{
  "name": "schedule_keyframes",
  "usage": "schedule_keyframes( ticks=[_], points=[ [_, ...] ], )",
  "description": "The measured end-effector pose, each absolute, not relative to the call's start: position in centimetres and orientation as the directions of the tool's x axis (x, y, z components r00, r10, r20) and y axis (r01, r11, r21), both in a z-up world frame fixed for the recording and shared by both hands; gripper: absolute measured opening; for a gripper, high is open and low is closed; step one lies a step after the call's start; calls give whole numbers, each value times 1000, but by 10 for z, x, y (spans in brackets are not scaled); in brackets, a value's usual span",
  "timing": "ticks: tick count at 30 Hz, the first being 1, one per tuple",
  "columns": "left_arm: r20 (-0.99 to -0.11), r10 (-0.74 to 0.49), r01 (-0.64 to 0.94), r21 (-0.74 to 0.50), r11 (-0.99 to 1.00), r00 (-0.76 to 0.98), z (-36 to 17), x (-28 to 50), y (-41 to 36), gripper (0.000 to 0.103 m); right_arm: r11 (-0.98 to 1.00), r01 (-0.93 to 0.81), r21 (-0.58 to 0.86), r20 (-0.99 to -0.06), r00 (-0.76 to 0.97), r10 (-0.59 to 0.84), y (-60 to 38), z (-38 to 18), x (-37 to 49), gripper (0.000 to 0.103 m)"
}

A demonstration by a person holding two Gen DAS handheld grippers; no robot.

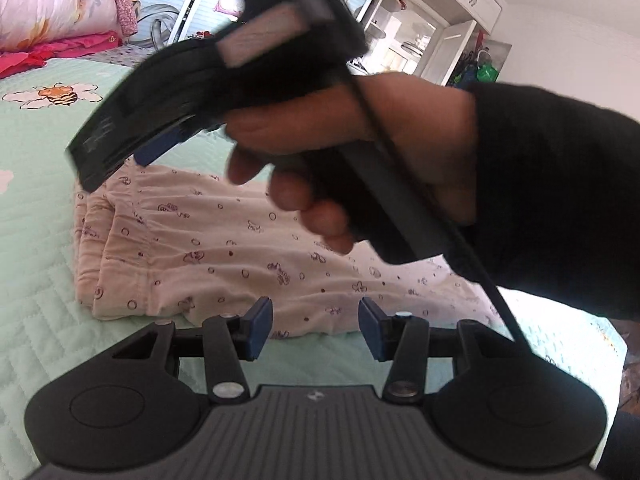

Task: Fold clothes

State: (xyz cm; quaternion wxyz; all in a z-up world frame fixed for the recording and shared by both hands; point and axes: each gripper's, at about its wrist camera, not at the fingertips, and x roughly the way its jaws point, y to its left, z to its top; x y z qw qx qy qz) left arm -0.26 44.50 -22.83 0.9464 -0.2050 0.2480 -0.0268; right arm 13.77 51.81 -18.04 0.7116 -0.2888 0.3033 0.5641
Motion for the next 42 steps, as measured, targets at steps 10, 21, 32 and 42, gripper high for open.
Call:
schedule_keyframes(
  ticks=[10,21,32,42],
  points=[
    [-467,-152,-66,-418,906,871,-231,-21,462,51,283,-953,-110,-800,254,544,505,-192,117,25],
    [-455,-145,-73,-428,901,879,-230,-25,470,51,392,-914,-104,-781,319,536,515,-181,101,3],
    [-475,-140,-73,-401,913,869,-231,-20,470,53,380,-923,60,-750,210,628,504,-180,114,17],
    [-482,-136,-79,-401,913,866,-233,-17,474,54,419,-897,-137,-746,372,552,535,-166,141,35]
  ],
)
